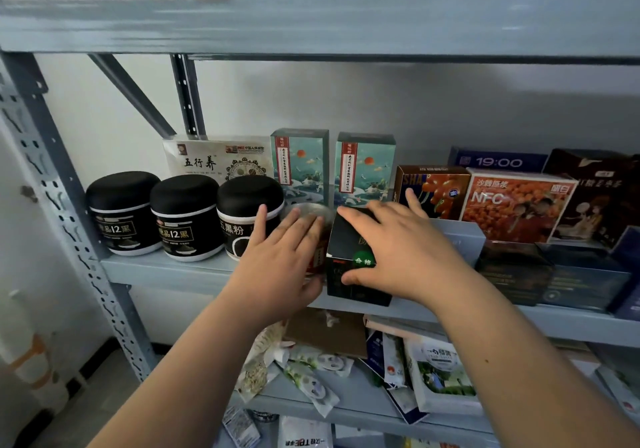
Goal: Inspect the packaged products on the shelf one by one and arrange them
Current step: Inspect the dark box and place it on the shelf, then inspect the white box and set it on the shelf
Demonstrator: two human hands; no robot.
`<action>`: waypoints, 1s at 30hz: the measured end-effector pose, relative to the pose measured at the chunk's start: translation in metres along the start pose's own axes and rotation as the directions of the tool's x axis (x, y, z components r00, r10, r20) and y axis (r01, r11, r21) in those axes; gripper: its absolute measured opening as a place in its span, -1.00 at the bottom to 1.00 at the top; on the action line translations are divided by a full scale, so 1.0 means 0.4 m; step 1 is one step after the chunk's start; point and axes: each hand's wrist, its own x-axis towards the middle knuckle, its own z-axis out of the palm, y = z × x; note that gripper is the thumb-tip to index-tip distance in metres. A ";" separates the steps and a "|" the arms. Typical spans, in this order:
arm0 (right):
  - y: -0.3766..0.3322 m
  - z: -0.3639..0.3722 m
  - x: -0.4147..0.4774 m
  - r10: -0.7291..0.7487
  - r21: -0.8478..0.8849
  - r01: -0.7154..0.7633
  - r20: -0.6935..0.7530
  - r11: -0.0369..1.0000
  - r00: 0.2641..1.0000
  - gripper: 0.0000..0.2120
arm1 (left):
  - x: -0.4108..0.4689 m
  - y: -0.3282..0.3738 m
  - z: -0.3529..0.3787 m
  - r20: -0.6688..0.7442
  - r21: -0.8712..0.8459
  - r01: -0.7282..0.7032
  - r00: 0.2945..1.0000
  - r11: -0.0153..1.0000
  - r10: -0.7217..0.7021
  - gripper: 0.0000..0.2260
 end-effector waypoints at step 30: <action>0.205 0.169 -0.169 0.233 -0.009 -0.252 -0.348 0.968 0.908 0.03 | 0.095 0.163 -0.097 -0.122 -0.223 -0.046 0.992 0.974 0.019 -0.29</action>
